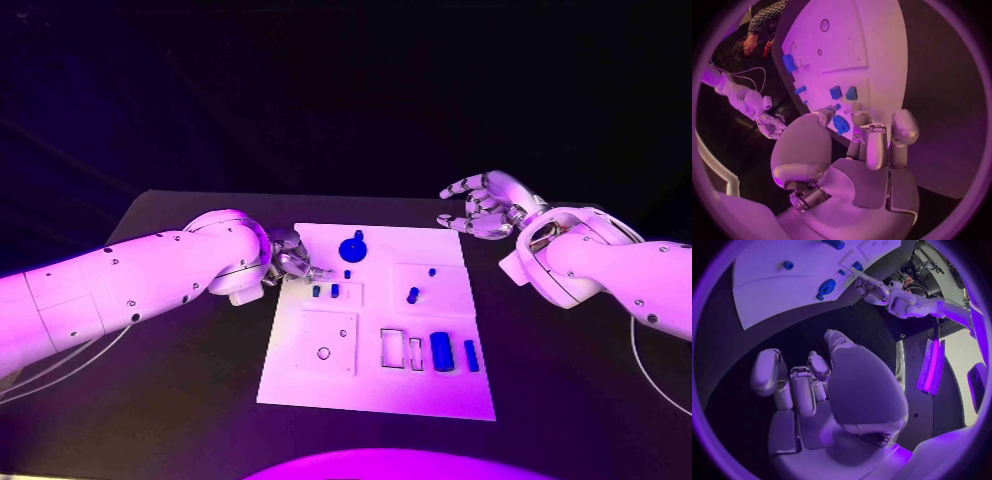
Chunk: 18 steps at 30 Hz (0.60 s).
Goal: Assemble the parts on the task board
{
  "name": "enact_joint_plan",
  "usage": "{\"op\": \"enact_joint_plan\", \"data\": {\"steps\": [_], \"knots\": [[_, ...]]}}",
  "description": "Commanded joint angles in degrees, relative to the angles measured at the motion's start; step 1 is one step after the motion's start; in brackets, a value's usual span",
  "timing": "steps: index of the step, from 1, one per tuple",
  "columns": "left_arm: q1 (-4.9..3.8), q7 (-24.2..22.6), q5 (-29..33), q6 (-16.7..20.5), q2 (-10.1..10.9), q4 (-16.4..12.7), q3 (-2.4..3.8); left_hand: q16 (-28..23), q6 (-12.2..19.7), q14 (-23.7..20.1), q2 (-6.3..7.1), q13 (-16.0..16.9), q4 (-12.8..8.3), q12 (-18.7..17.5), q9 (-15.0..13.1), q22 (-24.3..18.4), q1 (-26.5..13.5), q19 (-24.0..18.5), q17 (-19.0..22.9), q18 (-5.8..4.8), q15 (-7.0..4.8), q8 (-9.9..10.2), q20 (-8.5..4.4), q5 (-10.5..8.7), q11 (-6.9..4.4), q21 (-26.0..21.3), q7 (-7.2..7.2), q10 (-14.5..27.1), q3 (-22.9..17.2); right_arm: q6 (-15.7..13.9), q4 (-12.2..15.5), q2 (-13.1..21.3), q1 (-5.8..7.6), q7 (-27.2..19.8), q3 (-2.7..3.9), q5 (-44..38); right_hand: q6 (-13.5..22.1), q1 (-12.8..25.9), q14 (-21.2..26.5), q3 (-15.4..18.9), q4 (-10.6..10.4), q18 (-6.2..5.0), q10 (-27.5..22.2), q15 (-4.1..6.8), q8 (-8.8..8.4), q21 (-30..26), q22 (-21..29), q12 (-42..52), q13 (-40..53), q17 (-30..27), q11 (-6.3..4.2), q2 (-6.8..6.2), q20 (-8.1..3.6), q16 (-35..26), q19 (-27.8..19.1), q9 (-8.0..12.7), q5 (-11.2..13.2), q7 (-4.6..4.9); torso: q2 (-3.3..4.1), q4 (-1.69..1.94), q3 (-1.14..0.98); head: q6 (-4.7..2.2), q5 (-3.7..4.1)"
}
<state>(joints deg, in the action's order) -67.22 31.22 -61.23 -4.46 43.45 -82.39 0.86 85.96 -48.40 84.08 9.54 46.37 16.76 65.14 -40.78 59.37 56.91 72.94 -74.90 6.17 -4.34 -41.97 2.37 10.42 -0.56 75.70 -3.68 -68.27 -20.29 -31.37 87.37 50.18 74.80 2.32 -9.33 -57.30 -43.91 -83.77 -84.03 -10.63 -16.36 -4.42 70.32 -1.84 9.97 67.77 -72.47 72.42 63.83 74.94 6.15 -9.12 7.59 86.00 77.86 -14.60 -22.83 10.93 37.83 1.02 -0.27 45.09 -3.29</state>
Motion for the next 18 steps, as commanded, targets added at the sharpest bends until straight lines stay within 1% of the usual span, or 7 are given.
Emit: {"op": "enact_joint_plan", "data": {"steps": [1,3,5,9,11,14,18], "knots": [[-0.12,-4.65,5.2,4.63,0.19,-0.36,0.25,-0.76,1.49,2.86,-0.57,-3.13,0.01,-2.05,0.43,-1.66,1.19,-1.2,-3.62,0.4,0.82,1.03,0.35,0.6,0.58,-1.07,-0.43,2.41,0.45,0.54,0.08,-0.07,-0.03,-0.43,0.01,-0.41,-0.26,0.67,-3.27,-0.35,-0.13,-0.96,-0.24,0.43,0.24,-0.15,0.05,0.06,-0.07,3.5,-0.2,0.01,-0.34,-0.27,-0.12,0.05,0.04,0.16,-0.01,0.02,0.0,-0.05,-0.02],[-0.2,-8.7,7.38,6.42,0.39,-0.46,0.42,-2.75,3.59,1.32,-0.82,-9.62,0.05,-6.4,1.14,-6.64,2.99,-4.4,0.4,1.33,1.75,2.21,1.02,1.02,1.63,-4.04,-1.6,7.69,0.31,0.49,0.07,-0.02,-0.03,-0.42,0.01,-0.41,-0.26,0.67,-3.27,-0.35,-0.13,-0.96,-0.24,0.43,0.24,-0.15,0.05,0.06,-0.07,3.5,-0.2,0.01,-0.34,-0.27,-0.12,0.05,0.04,0.16,-0.01,0.05,-0.01,-0.03,-0.01],[-0.24,-12.57,7.52,8.1,0.43,-0.52,0.5,-5.95,6.19,-1.46,-1.41,-11.02,-0.07,-7.77,2.27,-14.08,5.9,-9.34,6.45,2.73,2.89,3.6,1.76,1.31,2.88,-8.73,-3.0,10.99,-0.84,0.48,0.08,0.03,-0.03,-0.43,0.01,-0.41,-0.23,0.71,-3.26,-0.4,-0.14,-0.97,-0.27,0.43,0.23,-0.2,0.08,0.04,-0.11,3.48,-0.2,-0.02,-0.34,-0.29,-0.14,0.07,0.0,0.17,0.03,0.04,0.04,-0.07,0.12],[-0.27,-19.87,4.42,11.2,0.13,-0.44,0.51,-10.98,8.79,-6.17,-0.17,-12.43,0.04,-8.91,4.41,-22.98,8.56,-15.2,15.0,4.14,4.35,5.35,3.18,1.04,4.49,-15.42,-4.67,14.57,-1.58,0.34,0.11,0.11,-0.03,-0.54,0.01,-0.41,-0.23,0.71,-3.26,-0.4,-0.14,-0.97,-0.27,0.43,0.23,-0.2,0.08,0.04,-0.11,3.48,-0.2,-0.02,-0.34,-0.29,-0.14,0.07,0.0,0.17,0.07,0.03,0.05,-0.22,0.11],[-0.27,-23.01,1.9,12.52,-0.19,-0.3,0.26,-17.34,10.79,-12.51,1.06,-14.88,0.01,-12.12,6.26,-24.98,10.91,-17.08,25.06,4.22,5.53,6.74,4.31,0.88,5.73,-18.52,-5.75,18.94,-1.7,0.27,0.12,0.14,-0.03,-0.61,0.01,-0.41,-0.23,0.72,-3.26,-0.43,-0.15,-0.97,-0.19,0.43,0.22,-0.2,0.07,0.11,-0.01,3.48,-0.2,-0.01,-0.34,-0.29,-0.13,0.08,-0.01,0.17,0.02,0.07,0.0,-0.25,0.11],[-0.24,-27.08,-2.52,14.21,-0.85,0.05,-0.53,-22.35,12.54,-17.82,2.73,-19.18,-0.58,-17.43,8.61,-26.72,16.07,-18.0,32.93,4.28,6.61,7.99,5.4,0.85,6.94,-21.39,-6.76,23.28,-1.76,0.16,0.11,0.15,-0.03,-0.73,0.01,-0.41,-0.24,0.73,-3.23,-0.44,-0.15,-0.99,-0.24,0.43,0.23,-0.3,0.15,0.07,-0.08,3.37,-0.2,-0.01,-0.34,-0.33,-0.18,0.08,-0.02,0.17,-0.02,0.12,0.01,-0.27,0.26],[-0.17,-29.78,-8.77,15.1,-2.14,0.84,-1.47,-23.24,13.12,-19.81,3.44,-23.16,-0.33,-20.83,11.29,-27.89,21.23,-17.87,35.64,4.34,7.13,8.45,5.95,0.8,7.44,-23.13,-7.06,24.42,-1.48,0.06,0.08,0.18,-0.03,-0.88,0.01,-0.4,-0.26,0.74,-3.22,-0.46,-0.15,-1.01,-0.3,0.43,0.24,-0.38,0.21,0.02,-0.15,3.32,-0.2,-0.01,-0.34,-0.35,-0.23,0.08,-0.04,0.17,0.04,0.06,0.16,-0.38,0.44]]}}
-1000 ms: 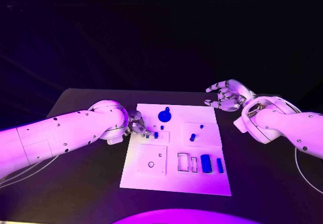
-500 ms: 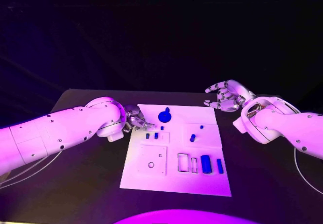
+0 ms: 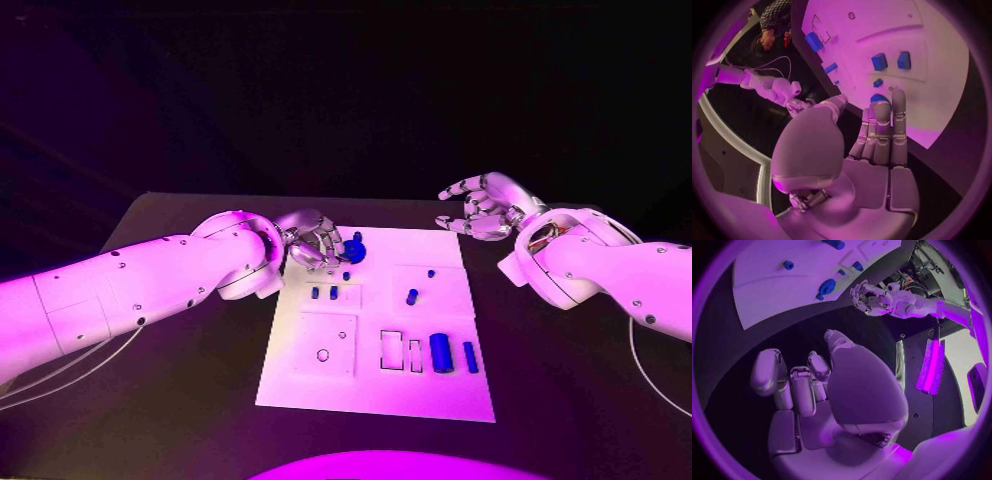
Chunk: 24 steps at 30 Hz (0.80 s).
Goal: Assemble the parts on the task board
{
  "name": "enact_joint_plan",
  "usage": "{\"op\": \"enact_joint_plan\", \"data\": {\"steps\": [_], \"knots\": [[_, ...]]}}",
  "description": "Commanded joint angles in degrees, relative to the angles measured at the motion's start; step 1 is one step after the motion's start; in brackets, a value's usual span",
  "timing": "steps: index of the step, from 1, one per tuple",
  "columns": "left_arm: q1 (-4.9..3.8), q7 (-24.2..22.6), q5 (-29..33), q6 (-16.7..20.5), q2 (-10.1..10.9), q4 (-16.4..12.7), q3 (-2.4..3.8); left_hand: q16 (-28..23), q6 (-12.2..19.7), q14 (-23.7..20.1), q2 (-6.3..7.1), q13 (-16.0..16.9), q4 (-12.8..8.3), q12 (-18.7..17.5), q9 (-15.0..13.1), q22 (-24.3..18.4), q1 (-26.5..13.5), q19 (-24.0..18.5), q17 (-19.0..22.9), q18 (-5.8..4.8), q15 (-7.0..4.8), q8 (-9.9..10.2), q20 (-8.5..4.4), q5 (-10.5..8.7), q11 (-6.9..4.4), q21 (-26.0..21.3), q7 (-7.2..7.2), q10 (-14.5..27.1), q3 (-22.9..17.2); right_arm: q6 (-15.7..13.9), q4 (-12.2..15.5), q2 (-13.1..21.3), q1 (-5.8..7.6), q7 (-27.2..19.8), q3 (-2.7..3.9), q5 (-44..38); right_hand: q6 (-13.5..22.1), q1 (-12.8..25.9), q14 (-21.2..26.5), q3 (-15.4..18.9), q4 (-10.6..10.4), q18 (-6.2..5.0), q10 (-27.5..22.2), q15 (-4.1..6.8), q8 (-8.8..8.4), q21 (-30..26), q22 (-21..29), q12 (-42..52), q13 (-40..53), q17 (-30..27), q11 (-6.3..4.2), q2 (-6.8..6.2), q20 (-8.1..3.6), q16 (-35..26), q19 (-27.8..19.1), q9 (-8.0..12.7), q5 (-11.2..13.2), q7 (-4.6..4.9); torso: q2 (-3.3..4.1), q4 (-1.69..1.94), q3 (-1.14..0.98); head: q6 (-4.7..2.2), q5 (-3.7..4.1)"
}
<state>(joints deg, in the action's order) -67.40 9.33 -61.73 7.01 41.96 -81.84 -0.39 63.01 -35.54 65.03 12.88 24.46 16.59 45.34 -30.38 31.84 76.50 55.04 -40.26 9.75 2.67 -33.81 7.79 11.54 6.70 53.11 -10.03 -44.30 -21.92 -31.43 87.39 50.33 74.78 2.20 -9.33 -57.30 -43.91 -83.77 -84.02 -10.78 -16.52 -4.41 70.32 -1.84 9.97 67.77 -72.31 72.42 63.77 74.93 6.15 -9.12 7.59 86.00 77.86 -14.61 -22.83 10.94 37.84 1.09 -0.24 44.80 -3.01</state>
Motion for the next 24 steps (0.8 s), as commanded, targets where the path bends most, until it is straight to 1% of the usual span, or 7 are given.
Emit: {"op": "enact_joint_plan", "data": {"steps": [1,5,8,13,14,18,24], "knots": [[0.02,-8.19,-9.5,3.68,-0.9,0.43,-0.41,-0.24,0.22,-0.92,0.08,-1.76,-0.16,-1.35,1.27,-0.47,2.24,0.07,1.19,0.77,0.18,0.28,0.58,-0.28,0.23,-0.7,-0.76,0.55,0.09,0.12,0.06,0.03,-0.02,-0.78,0.01,-0.4,-0.29,0.75,-3.21,-0.33,0.01,-1.03,-0.4,0.43,0.26,-0.42,0.09,-0.06,-0.23,3.31,-0.2,-0.01,-0.34,-0.36,-0.25,0.08,-0.06,0.16,0.04,-0.06,0.15,-0.11,0.17],[0.06,-8.94,-14.38,3.25,-2.05,1.29,-1.13,0.02,-0.1,-1.68,1.02,-3.81,-0.39,-2.75,3.03,-0.8,4.75,0.08,1.93,0.8,0.02,0.43,0.55,-0.24,-0.02,-1.21,-0.44,1.11,0.23,0.13,0.09,0.02,-0.07,-0.84,0.01,-0.39,-0.3,0.75,-3.21,-0.34,0.01,-1.03,-0.43,0.43,0.26,-0.44,0.1,-0.09,-0.27,3.3,-0.2,0.0,-0.34,-0.37,-0.26,0.08,-0.07,0.16,0.03,-0.18,0.14,-0.19,0.21],[0.07,-9.08,-17.0,2.38,-3.02,2.46,-1.61,0.26,-0.83,-1.99,1.42,-5.13,-0.65,-3.61,4.26,-0.89,6.58,0.13,2.33,0.8,-0.14,0.55,0.42,-0.19,-0.19,-1.35,-0.16,1.11,-0.02,0.13,0.13,-0.01,-0.11,-0.87,0.01,-0.39,-0.3,0.75,-3.21,-0.34,0.01,-1.03,-0.43,0.43,0.26,-0.44,0.1,-0.09,-0.27,3.3,-0.2,0.0,-0.34,-0.37,-0.26,0.08,-0.07,0.16,0.01,-0.09,0.04,-0.16,0.24],[0.13,-8.7,-20.06,0.62,-4.71,4.86,-2.36,1.91,-1.98,-0.8,1.95,-6.7,-0.73,-4.55,5.83,-0.69,8.11,0.55,1.08,0.81,-0.32,0.83,0.2,-0.22,-0.35,-0.99,0.17,0.73,-0.41,0.13,0.16,-0.09,-0.16,-0.91,0.01,-0.38,-0.38,0.75,-3.24,-0.44,0.02,-1.0,-0.36,0.43,0.31,-0.34,0.01,-0.02,-0.19,3.41,-0.21,0.02,-0.34,-0.33,-0.19,0.07,-0.14,0.15,0.08,-0.06,0.08,-0.3,0.33],[0.14,-8.51,-20.4,0.3,-4.95,5.22,-2.45,3.37,-2.4,0.5,2.14,-7.27,-0.67,-4.82,6.45,-0.44,8.43,0.93,-0.47,0.8,-0.39,0.94,0.12,-0.24,-0.4,-0.53,0.26,0.53,-0.44,0.13,0.16,-0.09,-0.16,-0.91,0.01,-0.38,-0.42,0.75,-3.24,-0.5,0.03,-1.0,-0.38,0.43,0.33,-0.34,0.0,-0.04,-0.22,3.42,-0.22,0.03,-0.34,-0.33,-0.19,0.07,-0.2,0.14,0.09,-0.1,0.09,-0.29,0.32],[0.22,-6.62,-22.23,-1.13,-6.15,6.81,-2.7,4.4,-2.74,1.25,2.23,-7.8,-0.61,-5.04,7.06,-0.18,8.69,1.18,-1.32,0.8,-0.44,1.07,0.05,-0.23,-0.45,-0.1,0.36,0.38,-0.48,0.15,0.18,-0.11,-0.18,-0.92,0.01,-0.38,-0.43,0.75,-3.24,-0.51,0.03,-1.0,-0.39,0.44,0.33,-0.34,0.0,-0.04,-0.23,3.42,-0.22,0.03,-0.34,-0.33,-0.19,0.07,-0.21,0.14,0.14,-0.12,0.11,-0.3,0.35],[0.32,-4.19,-23.37,-2.67,-7.4,8.18,-2.82,6.82,-3.96,3.31,2.18,-8.82,-0.74,-5.33,8.2,0.51,9.77,1.85,-3.87,0.8,-0.55,1.09,-0.12,-0.2,-0.47,1.1,0.43,-0.4,-1.75,0.23,0.19,-0.2,-0.21,-0.94,0.01,-0.37,-0.48,0.75,-3.26,-0.61,0.04,-1.0,-0.35,0.44,0.36,-0.32,-0.03,-0.01,-0.19,3.49,-0.23,0.05,-0.34,-0.31,-0.17,0.08,-0.32,0.12,0.16,-0.18,-0.04,-0.28,0.39]]}}
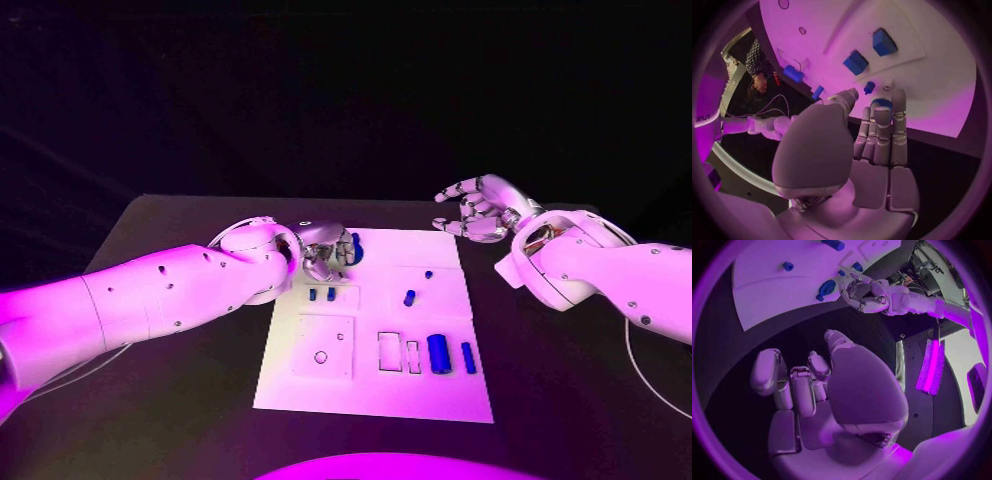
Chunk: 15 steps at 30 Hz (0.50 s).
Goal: Assemble the parts on the task board
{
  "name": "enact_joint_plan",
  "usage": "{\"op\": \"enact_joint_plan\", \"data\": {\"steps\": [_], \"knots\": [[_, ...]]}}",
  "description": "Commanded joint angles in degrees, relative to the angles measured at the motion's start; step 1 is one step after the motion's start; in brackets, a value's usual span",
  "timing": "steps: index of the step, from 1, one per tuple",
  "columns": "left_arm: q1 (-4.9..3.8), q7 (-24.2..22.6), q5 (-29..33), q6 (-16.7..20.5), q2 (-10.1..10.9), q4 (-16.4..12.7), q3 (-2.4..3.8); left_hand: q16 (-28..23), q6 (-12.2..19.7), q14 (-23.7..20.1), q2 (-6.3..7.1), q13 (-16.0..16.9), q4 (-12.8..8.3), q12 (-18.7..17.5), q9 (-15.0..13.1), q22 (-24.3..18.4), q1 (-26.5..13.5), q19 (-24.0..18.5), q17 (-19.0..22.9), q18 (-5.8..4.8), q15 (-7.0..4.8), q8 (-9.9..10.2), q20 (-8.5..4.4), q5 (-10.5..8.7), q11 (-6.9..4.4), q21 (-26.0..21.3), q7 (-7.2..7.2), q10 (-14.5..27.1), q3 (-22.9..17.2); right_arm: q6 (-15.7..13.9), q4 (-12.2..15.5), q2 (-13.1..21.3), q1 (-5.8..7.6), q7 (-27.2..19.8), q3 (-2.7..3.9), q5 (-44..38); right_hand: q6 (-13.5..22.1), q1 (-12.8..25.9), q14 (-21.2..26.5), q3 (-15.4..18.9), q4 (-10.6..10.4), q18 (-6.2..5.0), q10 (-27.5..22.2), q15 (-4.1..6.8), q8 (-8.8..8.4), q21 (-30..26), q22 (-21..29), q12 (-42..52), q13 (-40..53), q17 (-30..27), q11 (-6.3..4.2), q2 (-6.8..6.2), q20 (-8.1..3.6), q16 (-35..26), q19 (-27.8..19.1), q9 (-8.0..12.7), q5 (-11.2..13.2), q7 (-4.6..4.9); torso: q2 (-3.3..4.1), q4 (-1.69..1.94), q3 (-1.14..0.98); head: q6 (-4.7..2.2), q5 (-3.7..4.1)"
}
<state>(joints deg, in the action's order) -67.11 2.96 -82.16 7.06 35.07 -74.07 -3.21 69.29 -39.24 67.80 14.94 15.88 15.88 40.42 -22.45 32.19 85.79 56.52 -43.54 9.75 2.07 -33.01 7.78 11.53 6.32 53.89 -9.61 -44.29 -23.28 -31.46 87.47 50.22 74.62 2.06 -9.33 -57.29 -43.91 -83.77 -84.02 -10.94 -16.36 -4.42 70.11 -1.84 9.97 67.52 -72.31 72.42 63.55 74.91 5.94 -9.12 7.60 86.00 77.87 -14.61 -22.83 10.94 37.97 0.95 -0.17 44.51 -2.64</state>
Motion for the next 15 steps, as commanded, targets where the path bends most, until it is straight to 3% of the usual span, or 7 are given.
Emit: {"op": "enact_joint_plan", "data": {"steps": [1,6,15], "knots": [[0.04,2.38,-2.91,-2.94,-0.64,0.57,-0.01,1.33,-0.62,1.25,0.25,-0.51,0.09,-0.44,0.59,0.37,0.43,0.52,-1.52,0.81,0.01,0.26,-0.14,-0.25,-0.14,0.68,0.08,-0.73,-0.69,0.27,0.11,-0.09,-0.04,-0.79,0.01,-0.37,-0.48,0.75,-3.26,-0.45,-0.12,-0.99,-0.14,0.44,0.36,-0.06,-0.02,-0.01,0.04,3.5,-0.02,0.05,-0.35,-0.31,-0.17,0.08,-0.32,0.12,0.0,-0.03,-0.11,0.08,0.08],[0.11,2.92,-2.79,-3.84,-1.37,1.52,-0.04,1.58,-0.81,1.27,0.36,-0.9,0.13,-0.59,1.07,0.6,0.5,0.5,-1.34,0.83,-0.1,0.44,-0.2,-0.38,-0.34,1.01,0.39,-0.99,-1.15,0.27,0.1,-0.13,-0.05,-0.8,0.01,-0.37,-0.52,0.76,-3.25,-0.54,-0.12,-0.99,-0.13,0.45,0.39,-0.08,-0.02,0.0,0.04,3.48,-0.03,0.06,-0.35,-0.32,-0.17,0.09,-0.43,0.12,-0.03,0.02,-0.04,0.21,0.13],[0.23,3.07,-2.3,-4.97,-1.78,2.25,-0.06,3.72,-2.46,2.73,0.48,-1.95,0.07,-0.84,2.43,1.41,0.6,0.43,-3.56,0.82,-0.39,0.85,-0.47,-0.46,-0.68,2.18,0.81,-2.6,-2.64,0.24,0.1,-0.15,-0.05,-0.84,0.01,-0.37,-0.59,0.83,-3.25,-0.74,-0.14,-0.98,-0.11,0.46,0.43,-0.04,-0.07,0.02,0.04,3.47,-0.05,0.13,-0.36,-0.33,-0.13,0.1,-0.66,0.11,-0.13,0.09,-0.15,0.33,0.22]]}}
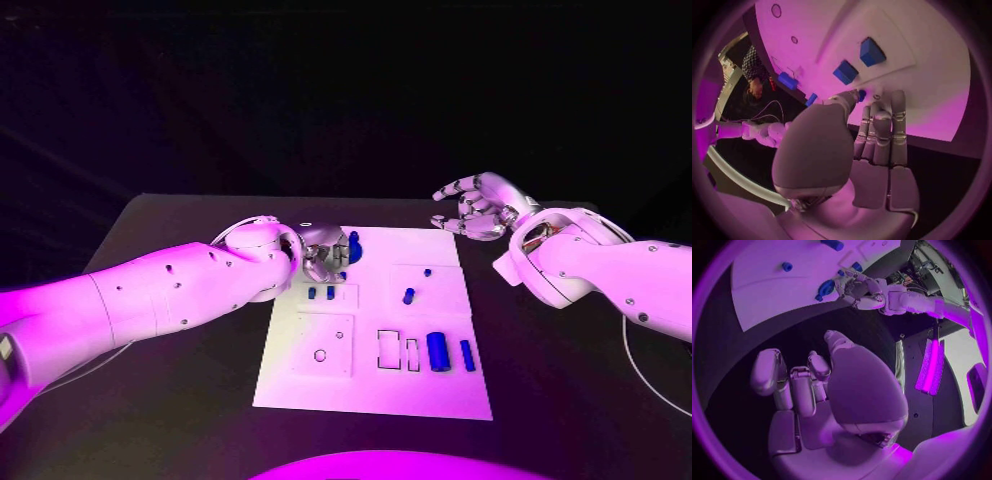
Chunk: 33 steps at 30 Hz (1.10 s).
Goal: Assemble the parts on the task board
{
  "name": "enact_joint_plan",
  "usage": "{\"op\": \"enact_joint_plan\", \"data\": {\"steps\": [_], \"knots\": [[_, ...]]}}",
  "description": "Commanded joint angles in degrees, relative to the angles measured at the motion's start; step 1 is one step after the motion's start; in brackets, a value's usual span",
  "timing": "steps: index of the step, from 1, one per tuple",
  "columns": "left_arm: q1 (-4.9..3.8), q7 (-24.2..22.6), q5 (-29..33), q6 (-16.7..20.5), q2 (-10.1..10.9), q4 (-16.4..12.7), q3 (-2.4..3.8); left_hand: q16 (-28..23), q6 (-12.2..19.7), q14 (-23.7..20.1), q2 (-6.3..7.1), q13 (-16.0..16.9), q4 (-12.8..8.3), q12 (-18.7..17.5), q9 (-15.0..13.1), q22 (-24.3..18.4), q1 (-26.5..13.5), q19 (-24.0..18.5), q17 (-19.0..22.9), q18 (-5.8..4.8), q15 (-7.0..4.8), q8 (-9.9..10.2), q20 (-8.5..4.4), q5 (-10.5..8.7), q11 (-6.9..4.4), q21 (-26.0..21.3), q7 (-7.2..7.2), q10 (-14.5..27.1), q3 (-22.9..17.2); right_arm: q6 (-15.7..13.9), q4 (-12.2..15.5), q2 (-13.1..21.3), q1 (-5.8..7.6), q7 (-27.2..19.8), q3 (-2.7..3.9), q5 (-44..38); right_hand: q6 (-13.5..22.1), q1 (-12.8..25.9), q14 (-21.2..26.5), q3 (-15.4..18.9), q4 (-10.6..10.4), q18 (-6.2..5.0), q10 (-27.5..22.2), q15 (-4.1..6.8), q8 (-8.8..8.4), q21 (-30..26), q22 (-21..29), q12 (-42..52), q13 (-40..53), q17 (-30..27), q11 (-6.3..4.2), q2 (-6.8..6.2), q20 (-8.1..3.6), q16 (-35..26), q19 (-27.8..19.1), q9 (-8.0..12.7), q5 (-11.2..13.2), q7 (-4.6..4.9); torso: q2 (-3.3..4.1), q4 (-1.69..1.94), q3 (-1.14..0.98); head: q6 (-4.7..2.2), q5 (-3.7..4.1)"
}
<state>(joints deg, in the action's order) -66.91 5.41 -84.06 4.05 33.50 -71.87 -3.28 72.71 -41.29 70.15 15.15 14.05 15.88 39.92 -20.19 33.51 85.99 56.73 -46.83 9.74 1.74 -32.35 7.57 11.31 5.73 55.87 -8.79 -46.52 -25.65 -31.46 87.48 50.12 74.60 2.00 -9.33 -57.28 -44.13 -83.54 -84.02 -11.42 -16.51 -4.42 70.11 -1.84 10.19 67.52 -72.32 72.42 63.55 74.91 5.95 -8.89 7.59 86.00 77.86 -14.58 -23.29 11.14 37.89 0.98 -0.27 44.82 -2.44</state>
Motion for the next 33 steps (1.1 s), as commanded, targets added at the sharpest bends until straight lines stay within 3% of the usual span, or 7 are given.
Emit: {"op": "enact_joint_plan", "data": {"steps": [1,14,33], "knots": [[0.04,0.66,-0.38,-2.06,-0.23,0.09,0.01,0.73,-0.78,0.7,0.27,-0.32,0.0,-0.42,0.39,0.26,0.46,0.21,-0.76,0.83,-0.11,0.24,-0.31,-0.24,-0.15,0.45,0.03,-0.72,-0.59,0.23,0.08,-0.06,-0.03,-0.79,0.01,-0.38,-0.37,0.6,-3.25,-0.26,0.01,-0.98,-0.11,0.46,0.2,-0.04,-0.07,0.03,0.04,3.48,-0.06,-0.1,-0.36,-0.33,-0.13,0.07,-0.2,-0.1,-0.05,0.06,-0.02,0.02,0.0],[0.09,0.44,0.06,-2.36,-0.49,-0.14,-0.01,3.15,-3.71,2.24,0.1,-1.88,-0.85,-1.5,1.76,1.61,0.84,0.01,-3.07,0.85,-0.66,0.92,-0.72,-0.35,-0.86,2.39,0.61,-3.8,-3.26,0.21,0.03,-0.12,-0.03,-0.81,0.01,-0.33,-0.48,1.5,-3.28,-0.68,-0.16,-0.97,-0.03,0.46,0.27,-0.07,-0.11,0.12,0.04,3.54,-0.04,0.21,-0.37,-0.33,-0.09,0.14,0.01,-0.1,-0.02,0.04,-0.01,0.01,0.02],[0.17,0.35,0.49,-3.13,-0.83,-0.04,-0.07,4.7,-4.19,3.47,0.19,-2.96,-1.37,-3.05,2.58,2.69,0.42,0.05,-4.85,0.75,-0.68,2.07,-0.78,-0.49,-0.79,3.72,0.51,-4.44,-4.34,-0.16,0.04,-0.14,-0.04,-0.97,0.01,-0.27,-0.49,1.55,-3.28,-0.76,-0.14,-0.98,0.01,0.46,0.27,-0.08,-0.1,0.16,0.08,3.54,-0.04,0.28,-0.37,-0.33,-0.09,0.15,0.01,-0.1,-0.01,0.03,0.0,0.07,0.19]]}}
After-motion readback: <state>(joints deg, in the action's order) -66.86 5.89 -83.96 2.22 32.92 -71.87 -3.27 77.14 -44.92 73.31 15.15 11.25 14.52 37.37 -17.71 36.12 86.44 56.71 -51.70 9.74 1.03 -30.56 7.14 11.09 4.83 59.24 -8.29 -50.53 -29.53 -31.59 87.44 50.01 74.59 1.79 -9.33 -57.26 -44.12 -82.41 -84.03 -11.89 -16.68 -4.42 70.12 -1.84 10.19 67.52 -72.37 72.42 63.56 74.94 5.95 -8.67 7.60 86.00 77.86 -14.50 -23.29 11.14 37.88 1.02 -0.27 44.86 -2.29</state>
